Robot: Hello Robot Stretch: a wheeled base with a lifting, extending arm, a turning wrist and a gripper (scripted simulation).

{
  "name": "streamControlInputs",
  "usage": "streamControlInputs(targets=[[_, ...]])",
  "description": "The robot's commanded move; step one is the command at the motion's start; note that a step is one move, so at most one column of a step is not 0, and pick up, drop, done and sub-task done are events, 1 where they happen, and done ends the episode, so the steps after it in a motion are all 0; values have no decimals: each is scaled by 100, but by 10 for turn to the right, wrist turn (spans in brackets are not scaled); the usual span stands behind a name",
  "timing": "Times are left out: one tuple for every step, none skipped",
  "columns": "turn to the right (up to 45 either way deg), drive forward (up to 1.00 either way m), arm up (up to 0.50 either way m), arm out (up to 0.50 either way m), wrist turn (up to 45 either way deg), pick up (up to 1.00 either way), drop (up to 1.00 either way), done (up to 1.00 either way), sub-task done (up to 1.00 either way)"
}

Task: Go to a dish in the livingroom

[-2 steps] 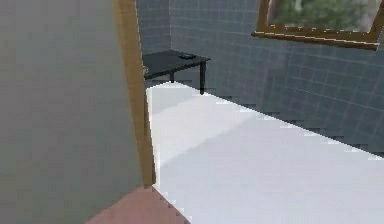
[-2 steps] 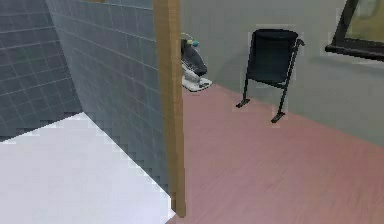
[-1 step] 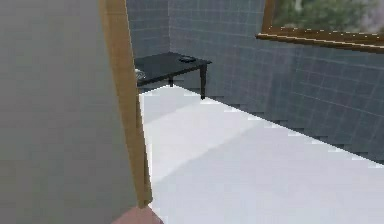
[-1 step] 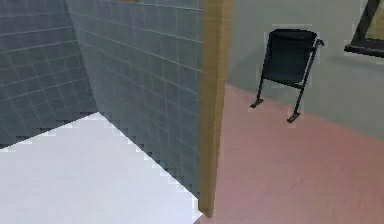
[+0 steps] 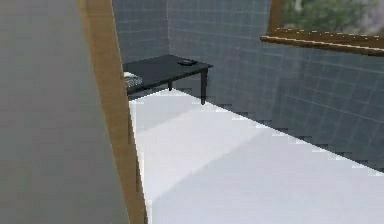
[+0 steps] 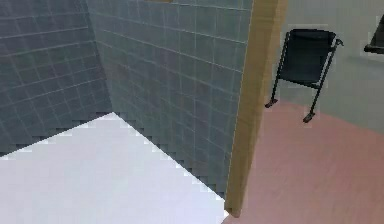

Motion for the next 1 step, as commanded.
streamControlInputs(targets=[[240,0,0,0,0,0,0,0,0]])
